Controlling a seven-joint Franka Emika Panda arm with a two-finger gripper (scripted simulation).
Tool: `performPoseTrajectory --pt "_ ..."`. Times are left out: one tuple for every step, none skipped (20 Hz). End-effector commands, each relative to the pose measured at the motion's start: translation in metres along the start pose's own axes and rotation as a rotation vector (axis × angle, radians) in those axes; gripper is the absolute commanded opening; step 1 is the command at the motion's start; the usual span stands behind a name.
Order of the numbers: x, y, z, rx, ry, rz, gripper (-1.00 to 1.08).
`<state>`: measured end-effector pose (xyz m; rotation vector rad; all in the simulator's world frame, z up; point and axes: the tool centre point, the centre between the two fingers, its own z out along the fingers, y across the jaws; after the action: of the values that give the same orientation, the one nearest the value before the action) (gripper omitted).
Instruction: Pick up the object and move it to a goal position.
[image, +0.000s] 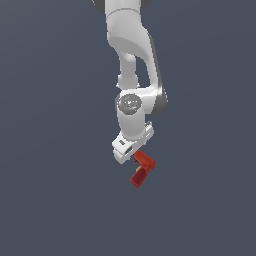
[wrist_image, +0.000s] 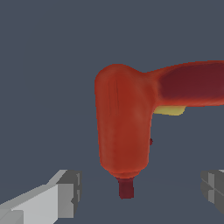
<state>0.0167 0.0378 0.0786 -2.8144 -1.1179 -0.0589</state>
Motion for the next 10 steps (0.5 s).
performPoseTrajectory --pt "0.003 -0.001 0.007 0.008 0.011 -0.055 1.08" --pt "0.004 -0.002 0.009 0.011 0.015 -0.073 1.08" --pt "0.005 -0.002 0.011 0.014 0.018 -0.09 1.08" --pt "0.006 -0.002 0.013 0.016 0.022 -0.106 1.08" --pt "0.007 -0.003 0.015 0.018 0.025 -0.121 1.08" --pt "0.008 -0.003 0.016 0.02 0.028 -0.134 1.08" --pt "0.009 -0.004 0.018 0.022 0.031 -0.146 1.08" --pt "0.009 -0.004 0.019 0.023 0.033 -0.156 1.08" --pt "0.01 -0.004 0.02 0.024 0.035 -0.166 1.08" --pt "0.01 -0.004 0.021 0.025 0.037 -0.174 1.08"
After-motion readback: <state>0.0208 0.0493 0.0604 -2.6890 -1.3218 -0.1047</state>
